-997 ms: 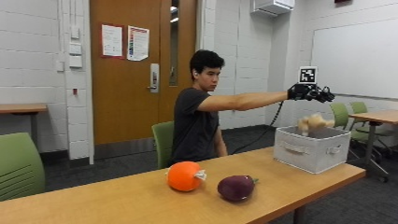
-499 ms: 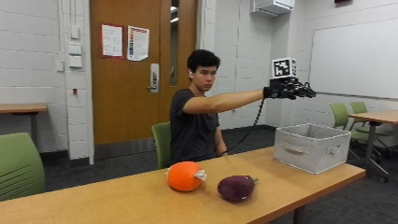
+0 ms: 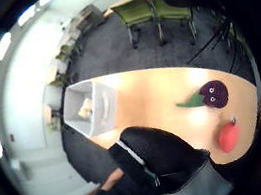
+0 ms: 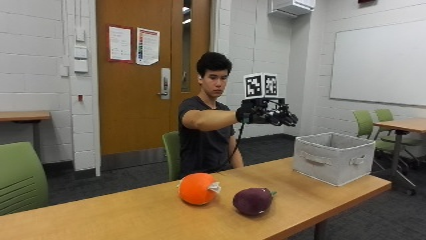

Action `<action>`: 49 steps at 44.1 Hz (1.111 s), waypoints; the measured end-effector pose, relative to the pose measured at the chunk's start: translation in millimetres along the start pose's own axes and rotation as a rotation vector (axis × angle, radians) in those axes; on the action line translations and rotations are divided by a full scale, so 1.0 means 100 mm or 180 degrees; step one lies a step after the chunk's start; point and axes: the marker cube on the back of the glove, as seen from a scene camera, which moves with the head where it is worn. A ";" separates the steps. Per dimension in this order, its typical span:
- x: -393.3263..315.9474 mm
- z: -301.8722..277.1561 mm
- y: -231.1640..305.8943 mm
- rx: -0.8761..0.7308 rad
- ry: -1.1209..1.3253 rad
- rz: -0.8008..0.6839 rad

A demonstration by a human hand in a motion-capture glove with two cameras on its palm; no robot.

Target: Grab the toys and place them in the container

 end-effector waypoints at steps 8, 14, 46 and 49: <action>0.55 0.54 0.04 -0.0095 -0.0049 0.0175; 0.77 0.97 0.10 -0.0323 -0.0151 0.0260; 0.99 2.49 0.19 -0.0861 0.0015 0.0473; 0.98 2.47 0.17 -0.0850 0.0039 0.0493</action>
